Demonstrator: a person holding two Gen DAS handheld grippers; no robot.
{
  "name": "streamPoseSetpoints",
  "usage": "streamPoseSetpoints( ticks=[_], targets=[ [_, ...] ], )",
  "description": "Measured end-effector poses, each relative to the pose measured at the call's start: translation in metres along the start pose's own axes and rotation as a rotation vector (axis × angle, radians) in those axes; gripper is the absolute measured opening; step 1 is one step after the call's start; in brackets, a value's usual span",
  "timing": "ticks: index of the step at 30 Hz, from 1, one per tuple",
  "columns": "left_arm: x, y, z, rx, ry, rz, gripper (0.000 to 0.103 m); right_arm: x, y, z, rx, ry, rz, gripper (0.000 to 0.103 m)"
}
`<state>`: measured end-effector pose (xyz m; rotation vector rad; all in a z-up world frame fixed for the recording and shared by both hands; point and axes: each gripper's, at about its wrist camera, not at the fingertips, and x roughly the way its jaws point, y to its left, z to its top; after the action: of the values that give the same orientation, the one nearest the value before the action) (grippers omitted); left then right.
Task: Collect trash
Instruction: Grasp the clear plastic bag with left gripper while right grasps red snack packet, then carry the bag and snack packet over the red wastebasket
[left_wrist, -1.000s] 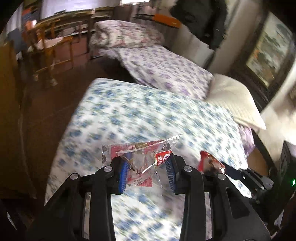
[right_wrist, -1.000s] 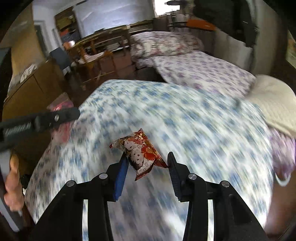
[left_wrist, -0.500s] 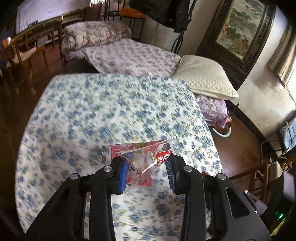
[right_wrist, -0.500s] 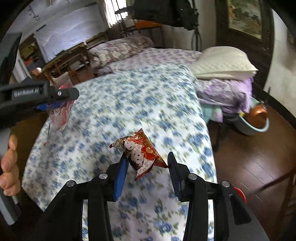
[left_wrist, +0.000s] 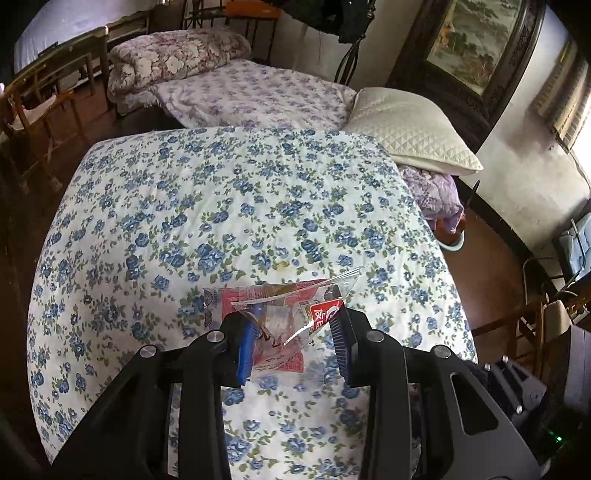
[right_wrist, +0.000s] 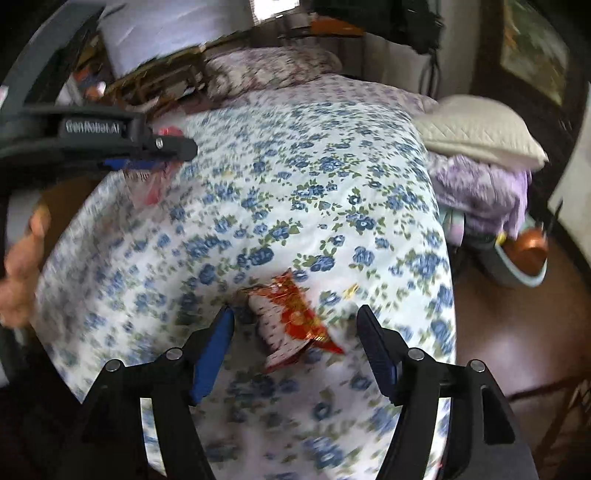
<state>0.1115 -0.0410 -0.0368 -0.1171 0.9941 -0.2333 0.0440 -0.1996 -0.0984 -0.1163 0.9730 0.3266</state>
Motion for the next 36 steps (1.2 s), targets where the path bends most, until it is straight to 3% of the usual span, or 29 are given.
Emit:
streamPoseSetpoints(
  ticks=[2,4,5,8,22,30,36],
  targets=[
    [0.001,-0.001,0.000,0.007,0.003,0.001,0.036,0.002,0.001,0.002,-0.033,0.002,-0.006,0.067],
    [0.002,-0.005,-0.001,0.013,0.007,-0.004,0.036,0.001,0.002,0.003,-0.035,-0.009,-0.027,0.051],
    [0.003,-0.007,-0.002,0.017,0.010,-0.006,0.036,0.000,0.002,0.004,-0.028,-0.014,-0.019,0.029],
    [0.006,-0.018,-0.005,0.043,0.019,-0.007,0.036,-0.005,-0.005,0.003,0.043,-0.037,0.011,0.030],
    [0.006,-0.078,-0.023,0.164,0.022,-0.065,0.036,-0.052,-0.063,-0.039,0.315,-0.192,-0.038,0.030],
    [-0.001,-0.131,-0.024,0.218,0.011,-0.257,0.036,-0.080,-0.105,-0.069,0.417,-0.252,-0.068,0.030],
    [0.004,-0.186,-0.038,0.305,0.038,-0.336,0.036,-0.091,-0.149,-0.105,0.492,-0.252,-0.127,0.030]
  ],
)
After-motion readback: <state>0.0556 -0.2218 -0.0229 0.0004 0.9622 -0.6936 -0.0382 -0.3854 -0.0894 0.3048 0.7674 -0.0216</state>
